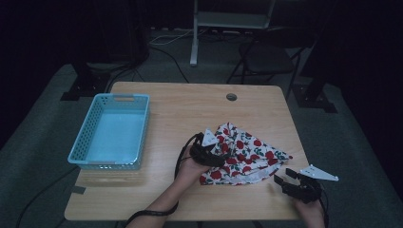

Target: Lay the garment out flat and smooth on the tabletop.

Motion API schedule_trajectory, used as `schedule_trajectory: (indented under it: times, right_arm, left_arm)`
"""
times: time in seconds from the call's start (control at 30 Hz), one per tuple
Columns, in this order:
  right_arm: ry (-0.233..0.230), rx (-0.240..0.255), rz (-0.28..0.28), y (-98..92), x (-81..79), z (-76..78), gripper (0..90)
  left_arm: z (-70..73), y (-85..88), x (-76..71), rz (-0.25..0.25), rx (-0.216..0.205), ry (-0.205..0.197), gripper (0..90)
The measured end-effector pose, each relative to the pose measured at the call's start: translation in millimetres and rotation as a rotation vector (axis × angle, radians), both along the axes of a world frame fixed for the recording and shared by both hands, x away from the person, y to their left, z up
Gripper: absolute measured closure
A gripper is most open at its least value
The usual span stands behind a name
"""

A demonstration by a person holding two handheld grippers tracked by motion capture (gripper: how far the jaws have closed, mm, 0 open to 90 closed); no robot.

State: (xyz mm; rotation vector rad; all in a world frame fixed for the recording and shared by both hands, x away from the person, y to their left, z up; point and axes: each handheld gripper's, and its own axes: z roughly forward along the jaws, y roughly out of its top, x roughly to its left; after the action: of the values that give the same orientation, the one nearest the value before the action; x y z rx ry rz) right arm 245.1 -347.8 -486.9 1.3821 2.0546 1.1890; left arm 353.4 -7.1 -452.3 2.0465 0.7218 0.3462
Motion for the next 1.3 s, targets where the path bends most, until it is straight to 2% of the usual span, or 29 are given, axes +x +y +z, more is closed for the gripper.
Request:
schedule_trajectory:
  times: [0.1,0.2,0.33,0.4,0.5,0.57,0.7,0.8,0.87,0.97,1.03,1.13,1.17,1.3]
  right_arm:
    - [0.001,0.0,0.004,0.1,-0.2,0.0,36.5]
    - [0.001,0.004,0.005,-0.3,-0.3,0.0,36.5]
    - [0.001,0.005,0.007,-0.4,-0.1,-0.1,36.6]
    - [0.002,0.001,0.008,0.1,-0.2,0.0,36.6]
    - [0.005,-0.005,0.006,0.6,-0.1,0.1,36.6]
    - [0.004,-0.009,0.004,1.1,0.0,0.0,36.6]
    - [0.006,-0.021,0.002,2.0,0.3,-0.1,36.6]
    - [0.009,-0.019,0.001,1.9,0.4,-0.1,36.6]
    - [0.008,-0.019,-0.001,1.8,0.4,-0.1,36.6]
    - [0.012,-0.015,-0.006,1.3,0.7,-0.2,36.6]
    - [0.015,-0.01,-0.01,0.9,1.1,-0.3,36.7]
    - [0.024,-0.011,-0.014,0.9,1.7,-0.4,36.7]
    - [0.024,-0.011,-0.014,0.9,1.7,-0.4,36.7]
    - [0.024,-0.015,-0.015,1.1,1.8,-0.4,36.7]
  left_arm:
    - [-4.7,-10.9,5.3,-0.004,0.062,0.016,16.7]
    - [-12.5,-18.8,10.3,-0.011,0.117,0.051,16.8]
    - [-22.1,-25.5,13.3,-0.018,0.191,0.078,25.2]
    - [-23.7,-27.7,13.0,-0.015,0.215,0.067,26.9]
    - [-22.7,-27.9,12.9,-0.006,0.217,0.055,37.5]
    - [-23.7,-27.4,11.7,0.01,0.226,0.03,44.6]
    - [-25.7,-30.1,7.8,0.014,0.252,-0.01,46.8]
    - [-26.4,-30.7,5.1,0.016,0.249,-0.024,50.7]
    - [-26.3,-29.2,4.4,0.029,0.245,-0.039,63.7]
    - [-22.7,-21.1,6.0,0.054,0.192,-0.031,76.0]
    - [-19.1,-15.2,6.7,0.071,0.163,-0.035,80.8]
    - [-13.4,-5.9,8.1,0.097,0.136,-0.045,84.7]
    - [-13.4,-5.9,8.1,0.097,0.136,-0.045,84.7]
    - [-7.6,10.4,12.1,0.144,0.092,-0.045,84.7]
